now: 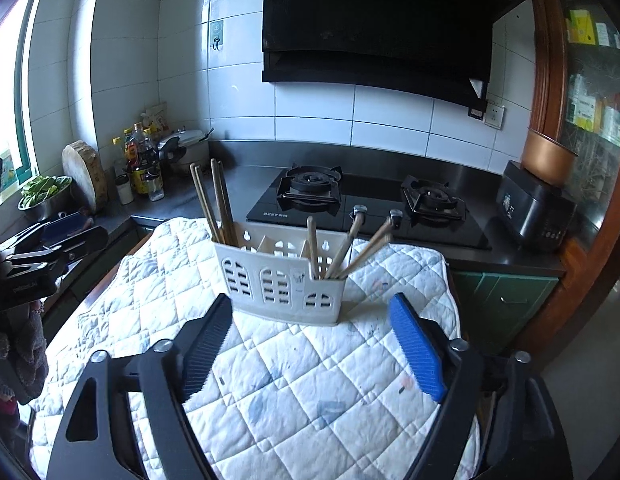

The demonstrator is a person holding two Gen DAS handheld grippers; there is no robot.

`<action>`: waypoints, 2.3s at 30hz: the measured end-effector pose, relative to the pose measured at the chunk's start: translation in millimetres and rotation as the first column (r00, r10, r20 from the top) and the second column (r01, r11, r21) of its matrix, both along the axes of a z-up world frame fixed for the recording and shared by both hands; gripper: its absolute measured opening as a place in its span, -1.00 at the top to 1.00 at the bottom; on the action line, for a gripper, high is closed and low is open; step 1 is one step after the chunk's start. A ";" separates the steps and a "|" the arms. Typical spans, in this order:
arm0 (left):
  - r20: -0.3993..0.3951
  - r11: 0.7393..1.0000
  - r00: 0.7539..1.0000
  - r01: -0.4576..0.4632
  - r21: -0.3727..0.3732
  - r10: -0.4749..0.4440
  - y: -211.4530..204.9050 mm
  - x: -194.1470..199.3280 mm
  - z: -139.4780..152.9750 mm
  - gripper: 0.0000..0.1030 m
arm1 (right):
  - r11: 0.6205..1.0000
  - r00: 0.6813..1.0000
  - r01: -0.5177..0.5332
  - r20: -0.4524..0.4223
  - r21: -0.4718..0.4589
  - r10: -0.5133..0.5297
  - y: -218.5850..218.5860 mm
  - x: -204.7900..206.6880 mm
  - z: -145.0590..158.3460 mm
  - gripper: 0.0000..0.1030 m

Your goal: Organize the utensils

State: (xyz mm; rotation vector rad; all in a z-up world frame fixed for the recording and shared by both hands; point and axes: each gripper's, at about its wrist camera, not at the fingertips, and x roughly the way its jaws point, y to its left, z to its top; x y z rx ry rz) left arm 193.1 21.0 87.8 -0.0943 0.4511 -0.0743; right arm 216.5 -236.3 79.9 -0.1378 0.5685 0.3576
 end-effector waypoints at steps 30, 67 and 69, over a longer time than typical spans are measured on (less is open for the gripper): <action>-0.066 0.999 0.997 -0.027 0.035 0.029 10.5 -115.3 -83.9 -0.84 | 0.987 0.990 0.140 -0.020 0.080 -0.139 18.9 -132.5 -87.5 -0.84; -0.082 0.999 0.997 0.014 0.046 -0.011 7.5 -141.3 -95.7 -0.84 | 0.989 0.991 0.129 -0.043 0.065 -0.127 28.6 -151.4 -101.7 -0.86; -0.082 0.999 0.997 0.014 0.046 -0.010 7.1 -141.7 -96.1 -0.84 | 0.990 0.991 0.130 -0.042 0.061 -0.127 29.1 -151.5 -101.7 -0.86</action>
